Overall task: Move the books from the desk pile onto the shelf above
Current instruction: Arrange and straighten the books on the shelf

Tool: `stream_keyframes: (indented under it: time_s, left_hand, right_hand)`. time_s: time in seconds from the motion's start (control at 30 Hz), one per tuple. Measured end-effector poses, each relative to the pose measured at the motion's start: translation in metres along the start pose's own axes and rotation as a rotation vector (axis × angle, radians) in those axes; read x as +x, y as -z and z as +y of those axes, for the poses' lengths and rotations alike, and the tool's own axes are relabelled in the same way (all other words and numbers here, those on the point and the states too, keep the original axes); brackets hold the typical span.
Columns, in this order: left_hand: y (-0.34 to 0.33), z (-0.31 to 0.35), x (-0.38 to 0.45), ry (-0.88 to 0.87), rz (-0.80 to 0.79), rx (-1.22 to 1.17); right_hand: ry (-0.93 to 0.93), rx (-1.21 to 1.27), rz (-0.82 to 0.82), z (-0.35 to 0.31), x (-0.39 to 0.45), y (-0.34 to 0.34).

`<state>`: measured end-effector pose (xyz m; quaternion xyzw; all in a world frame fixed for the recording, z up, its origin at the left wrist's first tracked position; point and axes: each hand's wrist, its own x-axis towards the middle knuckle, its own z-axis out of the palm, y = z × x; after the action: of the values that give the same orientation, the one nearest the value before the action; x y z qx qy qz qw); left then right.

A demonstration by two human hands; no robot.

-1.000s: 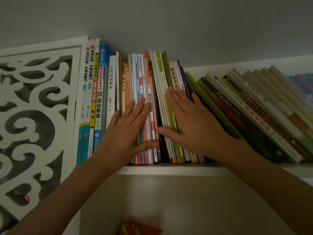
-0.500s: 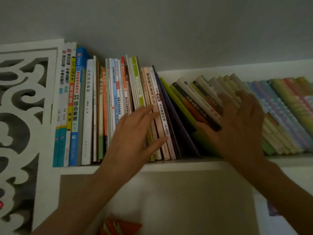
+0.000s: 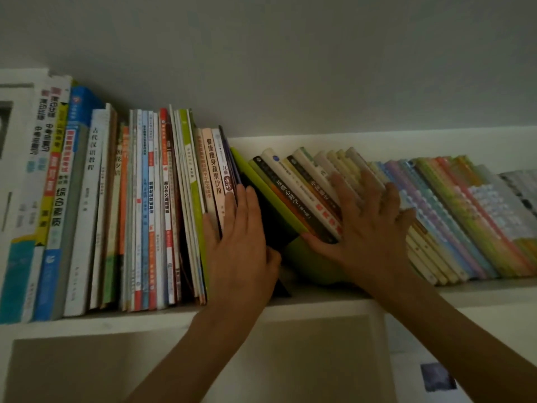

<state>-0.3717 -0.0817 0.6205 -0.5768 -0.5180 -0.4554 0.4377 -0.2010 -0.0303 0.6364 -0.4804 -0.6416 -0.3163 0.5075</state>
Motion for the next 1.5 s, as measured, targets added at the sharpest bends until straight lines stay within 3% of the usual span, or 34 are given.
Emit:
stream_keyframes:
  time_s: [0.17,0.33,0.5,0.67,0.77,0.83,0.9,1.03,1.13,1.3,1.4,1.5]
  left_hand:
    - [0.01,-0.023,0.005,-0.112,-0.045,0.089]
    - [0.009,-0.027,0.006,-0.097,-0.043,0.073]
    - [0.006,-0.023,-0.005,-0.113,-0.031,-0.013]
    - [0.006,0.012,-0.004,0.121,0.027,-0.265]
    - [0.016,0.039,-0.01,0.246,0.129,-0.279]
    - [0.027,0.063,-0.015,0.233,0.179,-0.381]
    - [0.033,0.085,-0.014,0.285,0.137,-0.517]
    - [0.019,0.104,0.005,0.663,-0.058,-0.795]
    - [0.002,0.113,0.012,0.731,-0.088,-0.938]
    - [-0.015,0.104,0.017,0.736,-0.094,-1.024]
    - [-0.019,0.099,0.019,0.699,-0.148,-0.971]
    - [-0.021,0.092,0.024,0.625,-0.158,-0.944]
  right_hand:
    - [-0.022,0.007,0.038,-0.024,0.004,-0.002]
    - [-0.139,0.066,0.028,-0.052,0.012,-0.002]
    - [0.012,0.077,-0.155,-0.038,0.002,0.014]
    - [0.197,0.364,-0.152,0.026,-0.036,0.044]
    - [0.074,0.445,-0.043,0.068,-0.041,0.054]
    - [-0.002,0.41,-0.014,0.087,-0.031,0.054]
    - [0.017,0.351,-0.03,0.097,-0.021,0.051]
    - [0.191,0.363,0.003,0.099,-0.005,0.04]
    - [0.235,0.446,-0.055,0.09,0.008,0.041]
    - [0.216,0.075,-0.123,0.086,0.002,0.041]
    - [0.187,0.022,-0.211,0.094,-0.008,0.043]
    - [0.236,-0.015,-0.191,0.091,-0.014,0.04]
